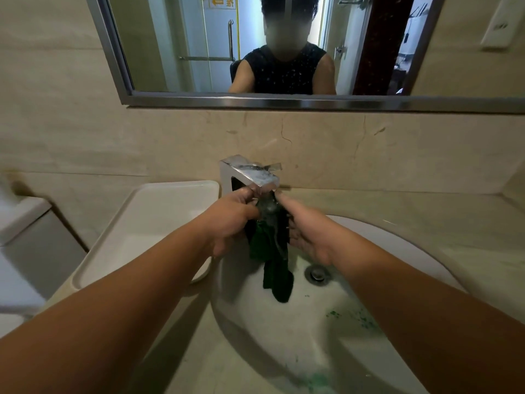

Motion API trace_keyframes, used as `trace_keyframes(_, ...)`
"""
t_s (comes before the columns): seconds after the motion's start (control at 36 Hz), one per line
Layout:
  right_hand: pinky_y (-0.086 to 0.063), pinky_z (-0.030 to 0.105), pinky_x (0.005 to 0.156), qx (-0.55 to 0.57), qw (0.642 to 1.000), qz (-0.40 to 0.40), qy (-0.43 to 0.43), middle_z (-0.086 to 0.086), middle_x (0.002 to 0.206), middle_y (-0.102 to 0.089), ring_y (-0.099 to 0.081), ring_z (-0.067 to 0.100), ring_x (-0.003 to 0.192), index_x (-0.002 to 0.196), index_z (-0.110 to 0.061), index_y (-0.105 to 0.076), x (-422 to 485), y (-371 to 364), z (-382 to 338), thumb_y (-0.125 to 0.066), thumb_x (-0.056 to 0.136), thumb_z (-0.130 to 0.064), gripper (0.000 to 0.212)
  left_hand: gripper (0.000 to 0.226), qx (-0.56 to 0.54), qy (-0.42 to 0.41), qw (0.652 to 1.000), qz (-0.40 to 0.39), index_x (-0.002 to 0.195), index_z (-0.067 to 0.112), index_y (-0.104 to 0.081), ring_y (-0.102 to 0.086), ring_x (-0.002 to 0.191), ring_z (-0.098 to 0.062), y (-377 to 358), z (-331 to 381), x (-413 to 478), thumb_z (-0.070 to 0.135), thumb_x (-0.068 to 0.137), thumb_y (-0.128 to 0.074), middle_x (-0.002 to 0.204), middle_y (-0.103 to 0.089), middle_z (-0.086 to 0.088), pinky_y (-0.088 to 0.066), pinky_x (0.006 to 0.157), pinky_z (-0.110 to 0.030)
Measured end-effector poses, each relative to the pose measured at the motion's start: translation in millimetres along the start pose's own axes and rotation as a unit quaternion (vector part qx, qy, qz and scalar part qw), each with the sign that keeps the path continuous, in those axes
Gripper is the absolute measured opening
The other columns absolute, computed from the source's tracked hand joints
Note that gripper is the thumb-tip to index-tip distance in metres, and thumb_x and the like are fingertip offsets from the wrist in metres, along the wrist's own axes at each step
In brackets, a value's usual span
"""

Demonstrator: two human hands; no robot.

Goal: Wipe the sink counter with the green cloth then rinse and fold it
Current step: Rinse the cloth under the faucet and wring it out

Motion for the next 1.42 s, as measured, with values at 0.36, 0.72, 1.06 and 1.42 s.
trace_keyframes(0.36,-0.060,0.049,0.094,-0.047,0.993,0.041,0.100,0.014,0.099,-0.077,-0.076,0.030,0.092,0.102,-0.015,-0.068,9,13,-9,-0.081,0.082,-0.004,0.026,0.021,0.259,0.032,0.962,0.074,0.106,0.018,-0.074,-0.076,0.093,-0.028,20,-2,-1,0.005,0.094,-0.063,0.101,-0.077,-0.012,-0.064,0.085,-0.042)
trace_keyframes(0.72,-0.046,0.032,0.062,-0.409,0.910,0.006,0.070,0.006,0.070,-0.066,-0.064,0.021,0.068,0.086,-0.012,-0.078,-14,40,-43,-0.085,0.079,-0.036,0.026,0.018,0.510,-0.107,0.850,0.074,0.102,0.028,-0.065,-0.067,0.077,-0.019,2,15,-1,0.013,0.100,-0.055,0.093,-0.070,-0.005,-0.056,0.064,-0.033)
trace_keyframes(1.06,-0.055,0.055,0.101,-0.247,0.963,0.017,0.103,0.016,0.104,-0.078,-0.075,0.032,0.101,0.106,-0.011,-0.073,-24,47,-42,-0.071,0.091,-0.019,0.017,0.021,0.405,-0.018,0.909,0.096,0.095,0.016,-0.069,-0.068,0.080,-0.023,2,0,10,0.034,0.102,-0.060,0.089,-0.071,-0.008,-0.052,0.066,-0.032)
trace_keyframes(1.42,-0.062,0.047,0.092,-0.261,0.964,0.037,0.044,0.011,0.099,-0.081,-0.077,0.029,0.098,0.106,-0.017,-0.076,-24,58,-29,-0.070,0.094,-0.022,0.015,0.022,0.122,-0.012,0.984,0.132,0.114,0.014,-0.072,-0.076,0.099,-0.037,1,5,2,0.018,0.100,-0.056,0.107,-0.078,-0.016,-0.061,0.094,-0.055)
Point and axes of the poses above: each hand's wrist, its own x-axis towards the middle knuckle, its own y-axis out of the back of the hand, z = x × y, the point moved 5 cm from there along x, towards the middle knuckle
